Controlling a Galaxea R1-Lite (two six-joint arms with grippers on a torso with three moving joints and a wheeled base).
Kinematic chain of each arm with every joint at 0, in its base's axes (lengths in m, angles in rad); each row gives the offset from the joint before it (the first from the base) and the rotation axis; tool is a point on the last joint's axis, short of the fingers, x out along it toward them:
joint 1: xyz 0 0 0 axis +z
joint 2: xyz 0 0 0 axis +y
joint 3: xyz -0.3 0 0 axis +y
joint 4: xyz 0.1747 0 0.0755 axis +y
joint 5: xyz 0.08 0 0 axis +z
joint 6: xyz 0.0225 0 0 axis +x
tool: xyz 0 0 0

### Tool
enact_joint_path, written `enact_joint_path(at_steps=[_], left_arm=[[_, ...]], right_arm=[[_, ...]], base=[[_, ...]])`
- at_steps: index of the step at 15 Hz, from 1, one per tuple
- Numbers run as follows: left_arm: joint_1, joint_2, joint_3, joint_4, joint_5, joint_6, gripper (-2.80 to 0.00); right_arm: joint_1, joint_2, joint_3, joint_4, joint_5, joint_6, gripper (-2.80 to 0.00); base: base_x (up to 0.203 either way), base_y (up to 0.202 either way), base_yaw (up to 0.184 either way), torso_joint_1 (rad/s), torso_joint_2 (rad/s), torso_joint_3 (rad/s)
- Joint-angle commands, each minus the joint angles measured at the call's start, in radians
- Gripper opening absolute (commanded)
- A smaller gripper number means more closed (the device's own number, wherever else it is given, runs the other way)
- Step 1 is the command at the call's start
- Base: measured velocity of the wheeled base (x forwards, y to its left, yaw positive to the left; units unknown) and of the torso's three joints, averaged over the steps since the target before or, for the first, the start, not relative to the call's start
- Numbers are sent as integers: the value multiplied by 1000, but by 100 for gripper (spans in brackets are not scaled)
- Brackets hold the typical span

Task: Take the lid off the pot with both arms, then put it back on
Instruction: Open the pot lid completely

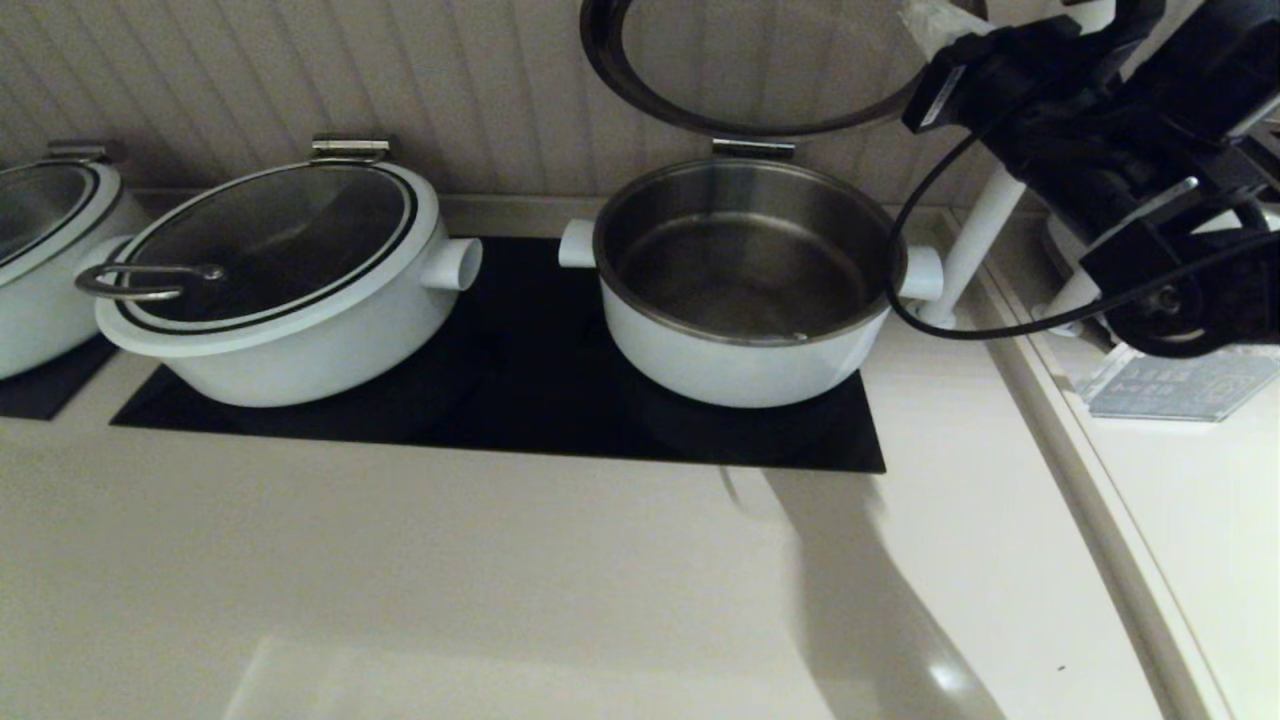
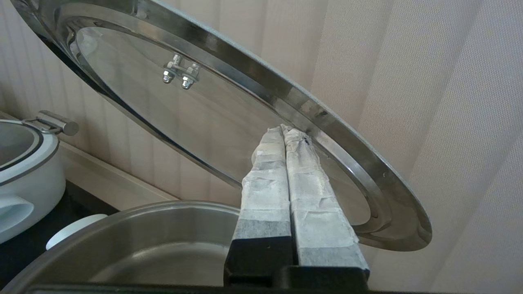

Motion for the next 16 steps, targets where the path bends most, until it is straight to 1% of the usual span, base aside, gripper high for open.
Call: enact_joint_path(at_steps=[1, 9, 14, 16], left_arm=[[0, -1, 0, 0, 0, 0, -280], [0, -1, 0, 0, 0, 0, -280], [0, -1, 0, 0, 0, 0, -280], [0, -1, 0, 0, 0, 0, -280]], right_arm=[[0, 2, 3, -6, 1, -1, -280], [0, -28, 21, 3, 1, -1, -280], [0, -83, 129, 1, 0, -1, -280], [0, -93, 145, 0, 0, -1, -280]], base=[[0, 0, 0, 0, 0, 0], [0, 0, 0, 0, 0, 0], [0, 0, 0, 0, 0, 0], [0, 0, 0, 0, 0, 0]])
